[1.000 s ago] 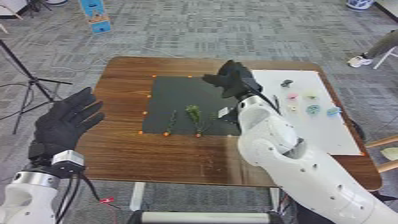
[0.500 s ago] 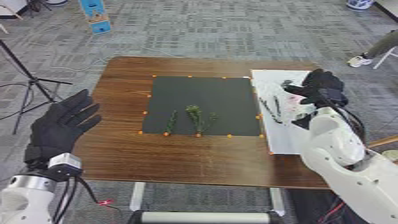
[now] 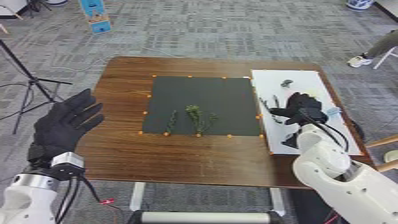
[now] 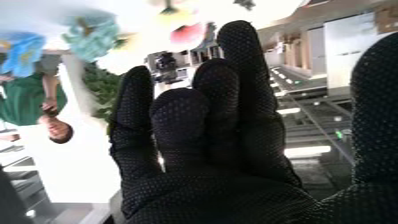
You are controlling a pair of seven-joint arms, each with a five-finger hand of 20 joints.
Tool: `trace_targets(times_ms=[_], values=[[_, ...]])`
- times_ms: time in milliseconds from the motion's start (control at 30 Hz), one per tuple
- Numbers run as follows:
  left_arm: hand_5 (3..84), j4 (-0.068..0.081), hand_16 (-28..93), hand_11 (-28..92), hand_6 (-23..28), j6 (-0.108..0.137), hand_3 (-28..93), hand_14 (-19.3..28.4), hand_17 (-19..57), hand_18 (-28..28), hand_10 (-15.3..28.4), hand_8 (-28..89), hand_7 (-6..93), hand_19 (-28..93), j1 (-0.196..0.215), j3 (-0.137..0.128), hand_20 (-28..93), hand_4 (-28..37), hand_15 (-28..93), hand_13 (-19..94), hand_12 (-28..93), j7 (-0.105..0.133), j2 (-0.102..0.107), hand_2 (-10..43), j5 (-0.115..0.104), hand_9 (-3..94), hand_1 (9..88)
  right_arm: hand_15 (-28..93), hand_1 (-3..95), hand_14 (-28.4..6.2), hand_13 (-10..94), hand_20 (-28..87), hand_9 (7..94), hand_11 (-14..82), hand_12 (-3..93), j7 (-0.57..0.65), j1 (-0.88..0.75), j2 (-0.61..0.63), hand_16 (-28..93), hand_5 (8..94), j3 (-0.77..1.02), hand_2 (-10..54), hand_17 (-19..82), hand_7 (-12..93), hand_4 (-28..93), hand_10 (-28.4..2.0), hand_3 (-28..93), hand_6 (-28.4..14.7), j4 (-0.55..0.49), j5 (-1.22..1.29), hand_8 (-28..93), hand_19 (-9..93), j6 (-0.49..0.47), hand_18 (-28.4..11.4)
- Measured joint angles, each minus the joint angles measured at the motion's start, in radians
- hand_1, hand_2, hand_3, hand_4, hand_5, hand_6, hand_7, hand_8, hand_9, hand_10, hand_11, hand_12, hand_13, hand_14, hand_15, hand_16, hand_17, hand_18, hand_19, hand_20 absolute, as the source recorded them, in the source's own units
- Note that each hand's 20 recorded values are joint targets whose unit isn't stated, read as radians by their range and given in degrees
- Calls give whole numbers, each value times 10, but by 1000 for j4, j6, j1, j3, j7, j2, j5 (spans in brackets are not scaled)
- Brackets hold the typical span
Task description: Arrange flowers
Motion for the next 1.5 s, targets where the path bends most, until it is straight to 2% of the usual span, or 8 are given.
trace_targets(times_ms=[233, 500, 867, 1200, 1267, 1300, 1367, 1500], values=[[348, -1, 25, 226, 37, 0, 716, 129, -88, 207, 113, -99, 212, 440, 5, -1, 128, -283, 309, 234, 180, 0, -1, -95, 0, 280, 236, 809, 283, -148, 578, 385, 596, 596, 537, 5, 92, -24, 425, 642, -88, -95, 249, 392, -283, -151, 639, -37, 98, -3, -94, 759, -33, -210], [349, -2, 24, 226, 38, 1, 716, 129, -89, 207, 113, -99, 210, 440, 11, -3, 128, -283, 309, 234, 180, 0, -2, -95, 0, 279, 236, 808, 271, -148, 578, 384, 595, 596, 534, 13, 78, -9, 425, 641, -83, -95, 249, 396, -283, -150, 668, -36, 108, -3, -95, 759, -59, -211], [349, -3, 24, 227, 38, 1, 718, 129, -89, 207, 115, -98, 211, 440, 13, -4, 128, -283, 309, 234, 179, 0, -3, -95, 0, 280, 234, 807, 300, -147, 579, 385, 598, 598, 532, 9, 127, -17, 424, 644, -133, -95, 249, 401, -283, -150, 634, -35, 131, -1, -96, 757, -79, -210], [349, -2, 24, 226, 38, 1, 718, 130, -89, 207, 114, -98, 210, 440, 7, -1, 128, -283, 308, 235, 179, -2, -3, -92, 0, 281, 233, 818, 317, -125, 640, 384, 674, 617, 531, -5, 211, -38, 428, 694, -216, -95, 277, 507, -283, -130, 724, -3, 167, 0, -115, 766, -113, -201], [350, -2, 24, 226, 38, 1, 717, 130, -89, 208, 115, -98, 210, 440, 7, 0, 128, -283, 309, 236, 179, -2, -3, -91, -1, 281, 233, 825, 348, -123, 655, 381, 698, 621, 535, -13, 218, -40, 430, 707, -221, -95, 282, 490, -283, -123, 723, 4, 174, 8, 89, 768, -104, -197], [350, -2, 24, 226, 38, 1, 718, 130, -89, 208, 115, -98, 210, 440, 6, 0, 128, -283, 309, 236, 179, -2, -3, -91, -1, 281, 233, 827, 376, -120, 666, 380, 710, 622, 536, -16, 220, -42, 431, 714, -223, -95, 286, 494, -282, -120, 718, 8, 176, 11, 148, 770, -98, -197], [350, -2, 24, 226, 38, 1, 719, 130, -89, 208, 114, -98, 209, 440, 6, 0, 128, -283, 309, 236, 179, -2, -3, -91, -1, 281, 233, 831, 436, -119, 681, 377, 731, 627, 536, -22, 222, -46, 432, 732, -228, -95, 293, 504, -280, -116, 723, 11, 177, 14, 194, 773, -94, -194], [350, -2, 24, 226, 38, 1, 720, 130, -88, 208, 114, -98, 210, 441, 7, 0, 128, -283, 308, 235, 179, -3, -3, -92, -1, 281, 234, 836, 464, -122, 688, 376, 743, 635, 542, -36, 223, -54, 441, 735, -241, -95, 295, 524, -272, -114, 762, 12, 173, 15, 206, 775, -97, -192]])
